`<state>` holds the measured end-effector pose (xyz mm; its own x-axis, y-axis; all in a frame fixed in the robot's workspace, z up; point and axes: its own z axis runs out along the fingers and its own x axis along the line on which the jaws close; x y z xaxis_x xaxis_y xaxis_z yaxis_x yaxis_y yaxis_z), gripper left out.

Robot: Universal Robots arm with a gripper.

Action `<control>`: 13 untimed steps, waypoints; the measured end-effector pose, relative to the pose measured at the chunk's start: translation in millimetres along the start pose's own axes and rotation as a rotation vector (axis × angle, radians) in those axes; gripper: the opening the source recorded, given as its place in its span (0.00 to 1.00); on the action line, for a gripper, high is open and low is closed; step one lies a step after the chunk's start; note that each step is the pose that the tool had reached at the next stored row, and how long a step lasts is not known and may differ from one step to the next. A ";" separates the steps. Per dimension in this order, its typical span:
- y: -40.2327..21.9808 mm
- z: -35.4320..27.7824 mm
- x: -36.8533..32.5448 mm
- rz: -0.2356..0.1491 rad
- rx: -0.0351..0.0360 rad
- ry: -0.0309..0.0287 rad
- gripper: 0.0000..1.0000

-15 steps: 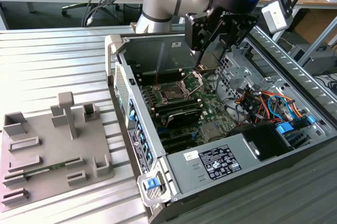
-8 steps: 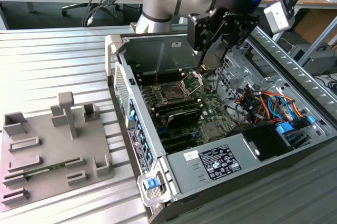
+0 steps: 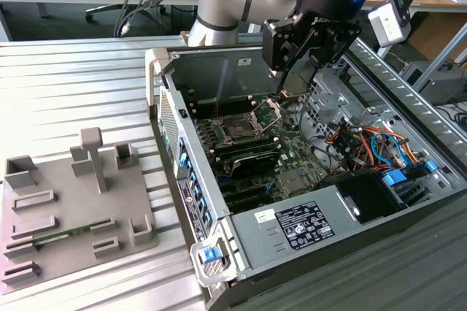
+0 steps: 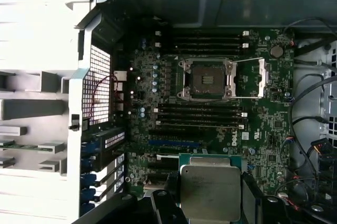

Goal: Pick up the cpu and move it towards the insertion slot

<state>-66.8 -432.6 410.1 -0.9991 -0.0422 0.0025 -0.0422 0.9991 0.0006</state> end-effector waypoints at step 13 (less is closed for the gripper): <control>-0.3 1.5 -7.4 0.000 0.0000 0.0000 0.55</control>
<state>-59.4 -432.6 408.6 -0.9991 -0.0423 0.0025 -0.0423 0.9991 0.0006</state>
